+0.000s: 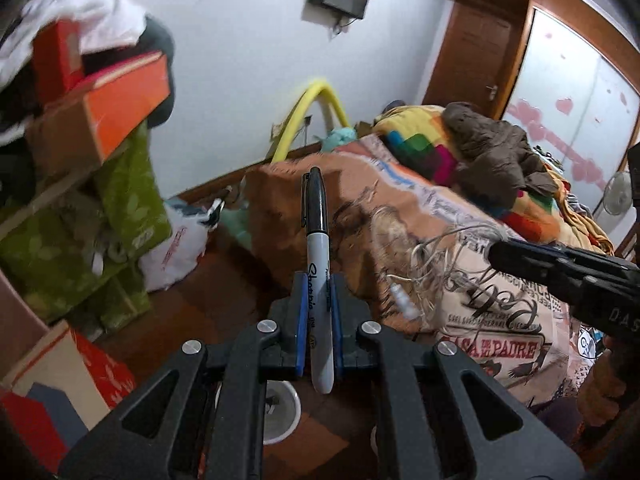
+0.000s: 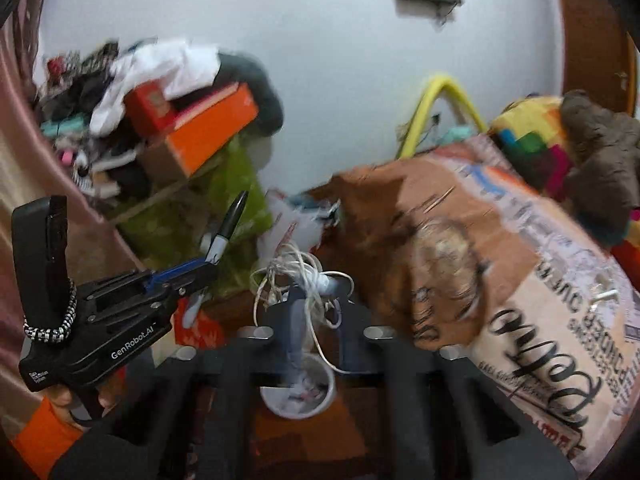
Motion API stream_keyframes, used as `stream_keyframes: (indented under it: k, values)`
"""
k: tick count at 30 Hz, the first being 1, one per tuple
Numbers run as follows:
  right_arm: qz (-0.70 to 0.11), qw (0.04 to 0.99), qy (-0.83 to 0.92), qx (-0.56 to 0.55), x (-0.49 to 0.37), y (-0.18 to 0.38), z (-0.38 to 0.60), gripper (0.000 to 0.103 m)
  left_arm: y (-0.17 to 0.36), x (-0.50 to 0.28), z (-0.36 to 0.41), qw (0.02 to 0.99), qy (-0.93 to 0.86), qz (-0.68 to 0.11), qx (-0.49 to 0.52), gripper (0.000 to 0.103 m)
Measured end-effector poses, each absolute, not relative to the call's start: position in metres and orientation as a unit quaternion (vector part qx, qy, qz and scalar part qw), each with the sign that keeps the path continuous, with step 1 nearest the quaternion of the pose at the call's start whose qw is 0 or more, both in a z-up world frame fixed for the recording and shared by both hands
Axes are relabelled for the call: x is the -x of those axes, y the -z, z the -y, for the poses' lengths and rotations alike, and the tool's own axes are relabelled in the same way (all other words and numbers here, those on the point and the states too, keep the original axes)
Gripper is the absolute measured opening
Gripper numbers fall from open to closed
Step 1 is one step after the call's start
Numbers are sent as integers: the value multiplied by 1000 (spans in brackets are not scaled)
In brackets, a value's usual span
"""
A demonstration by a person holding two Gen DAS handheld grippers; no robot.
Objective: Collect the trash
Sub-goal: 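Lift the earphones and Sharpie and carry them over the white bin, then open right gripper over the bin while left gripper releases the Sharpie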
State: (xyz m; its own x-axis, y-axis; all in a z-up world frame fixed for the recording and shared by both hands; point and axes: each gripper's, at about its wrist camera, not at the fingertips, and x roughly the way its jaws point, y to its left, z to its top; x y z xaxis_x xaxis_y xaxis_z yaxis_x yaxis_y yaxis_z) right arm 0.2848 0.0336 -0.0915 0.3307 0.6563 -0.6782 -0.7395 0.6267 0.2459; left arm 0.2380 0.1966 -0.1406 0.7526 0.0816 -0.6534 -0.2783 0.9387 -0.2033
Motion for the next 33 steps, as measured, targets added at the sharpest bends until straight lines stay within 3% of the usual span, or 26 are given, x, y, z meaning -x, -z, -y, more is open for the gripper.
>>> stream_keyframes:
  k: [14, 22, 24, 26, 28, 33]
  values:
    - [-512, 718, -454, 130, -276, 224, -142, 12, 289, -215, -267, 850, -147, -439, 250, 9]
    - [-552, 683, -448, 167, -275, 268, -168, 12, 355, -208, -284, 808, -159, -485, 292, 9]
    - [-569, 670, -449, 164, -278, 276, -170, 15, 366, -208, -284, 803, -162, -493, 292, 9]
    - [-577, 666, -443, 164, -282, 281, -172, 28, 376, -208, -284, 798, -161, -500, 295, 10]
    - [-578, 669, -438, 163, -285, 284, -170, 34, 382, -210, -285, 794, -158, -506, 299, 9]
    - [-572, 678, -428, 172, -288, 284, -166, 34, 388, -218, -281, 789, -149, -516, 299, 9]
